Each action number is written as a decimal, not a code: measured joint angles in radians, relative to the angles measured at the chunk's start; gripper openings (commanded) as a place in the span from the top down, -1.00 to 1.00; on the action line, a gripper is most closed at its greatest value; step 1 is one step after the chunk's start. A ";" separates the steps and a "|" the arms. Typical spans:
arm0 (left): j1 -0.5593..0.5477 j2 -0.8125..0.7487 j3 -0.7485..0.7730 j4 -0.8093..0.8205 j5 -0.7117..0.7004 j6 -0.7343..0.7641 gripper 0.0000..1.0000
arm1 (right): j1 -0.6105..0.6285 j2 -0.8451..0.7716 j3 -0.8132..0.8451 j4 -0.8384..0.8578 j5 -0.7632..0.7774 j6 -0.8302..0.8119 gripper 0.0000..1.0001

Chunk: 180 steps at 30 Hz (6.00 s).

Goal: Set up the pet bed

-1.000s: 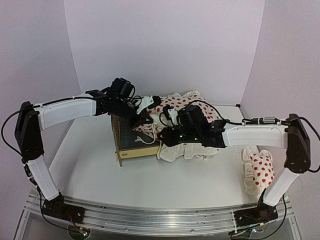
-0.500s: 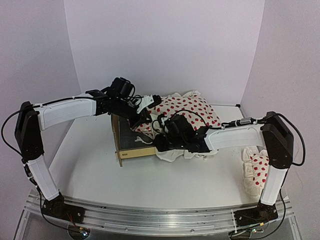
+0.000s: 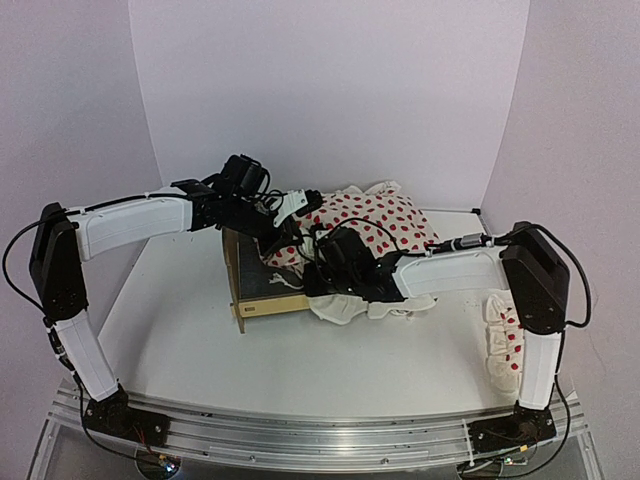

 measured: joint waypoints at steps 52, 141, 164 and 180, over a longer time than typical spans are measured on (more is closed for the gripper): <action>0.013 -0.005 -0.029 0.001 -0.080 0.005 1.00 | -0.014 -0.007 0.024 -0.034 -0.200 -0.095 1.00; 0.045 -0.286 -0.243 -0.059 0.170 0.019 -0.04 | 0.017 0.032 0.396 -0.751 -0.545 -0.142 0.47; -0.184 -0.348 -0.434 -0.110 0.182 0.014 0.24 | -0.013 -0.021 0.227 -0.516 -0.389 -0.041 0.47; -0.185 -0.284 -0.430 -0.125 0.142 0.011 -0.06 | -0.083 -0.024 0.161 -0.382 -0.343 0.075 0.47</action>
